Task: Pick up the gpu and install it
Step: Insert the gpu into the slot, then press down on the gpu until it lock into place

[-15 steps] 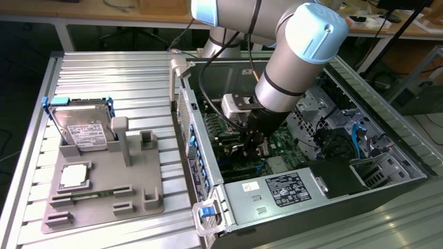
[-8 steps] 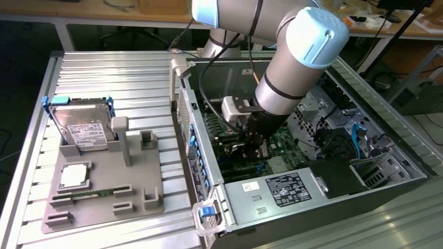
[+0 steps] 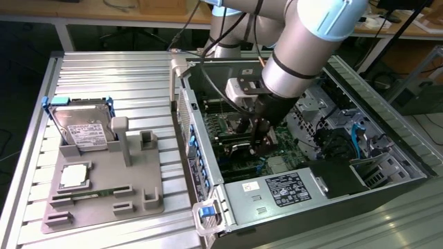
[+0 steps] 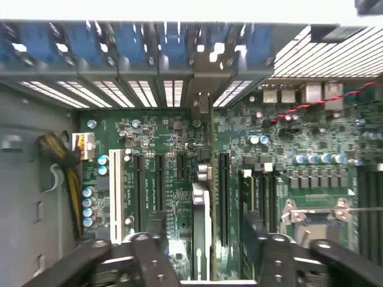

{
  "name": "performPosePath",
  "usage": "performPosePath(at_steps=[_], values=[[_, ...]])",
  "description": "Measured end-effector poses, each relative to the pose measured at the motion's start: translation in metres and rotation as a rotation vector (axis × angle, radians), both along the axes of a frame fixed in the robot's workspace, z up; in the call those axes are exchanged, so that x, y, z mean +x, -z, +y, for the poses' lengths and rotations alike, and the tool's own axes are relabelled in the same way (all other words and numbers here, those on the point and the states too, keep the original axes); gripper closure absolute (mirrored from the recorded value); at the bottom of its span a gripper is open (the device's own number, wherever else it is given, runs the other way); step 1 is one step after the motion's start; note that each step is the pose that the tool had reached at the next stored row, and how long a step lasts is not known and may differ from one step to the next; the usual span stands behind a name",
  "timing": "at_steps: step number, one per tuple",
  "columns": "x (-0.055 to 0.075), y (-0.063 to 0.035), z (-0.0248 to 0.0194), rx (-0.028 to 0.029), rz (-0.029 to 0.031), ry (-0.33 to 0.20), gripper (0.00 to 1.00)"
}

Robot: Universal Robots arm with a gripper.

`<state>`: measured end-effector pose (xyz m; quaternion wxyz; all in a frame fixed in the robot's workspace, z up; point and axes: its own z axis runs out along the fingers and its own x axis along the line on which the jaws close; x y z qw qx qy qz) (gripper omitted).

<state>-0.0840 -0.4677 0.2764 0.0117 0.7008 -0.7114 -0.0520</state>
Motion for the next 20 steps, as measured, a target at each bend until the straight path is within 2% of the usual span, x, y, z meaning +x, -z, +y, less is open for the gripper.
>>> performPosePath(at_steps=[1, 2, 4, 6, 7, 9, 10, 12, 13, 17, 20], values=[[0.0, -0.0046, 0.0, 0.0, 0.0004, 0.0, 0.33], [0.0, -0.0105, 0.0, 0.0001, 0.0019, 0.0, 0.27], [0.0, -0.019, 0.0, 0.0, 0.0022, 0.0, 0.28], [0.0, -0.0191, 0.0, 0.0001, 0.0021, 0.0, 0.41], [0.0, -0.0191, 0.0, 0.0001, 0.0021, 0.0, 0.41], [0.0, -0.0192, 0.0, 0.0, 0.0021, 0.0, 0.53], [0.0, -0.0192, 0.0, 0.0, 0.0021, 0.0, 0.53], [0.0, -0.0192, 0.0, 0.0, 0.0022, 0.0, 0.65], [0.0, -0.0192, 0.0, 0.0, 0.0022, 0.0, 0.65], [0.0, -0.0192, 0.0, -0.0001, 0.0022, 0.0, 0.89], [0.0, -0.0192, 0.0, 0.0, 0.0022, 0.0, 0.89]])
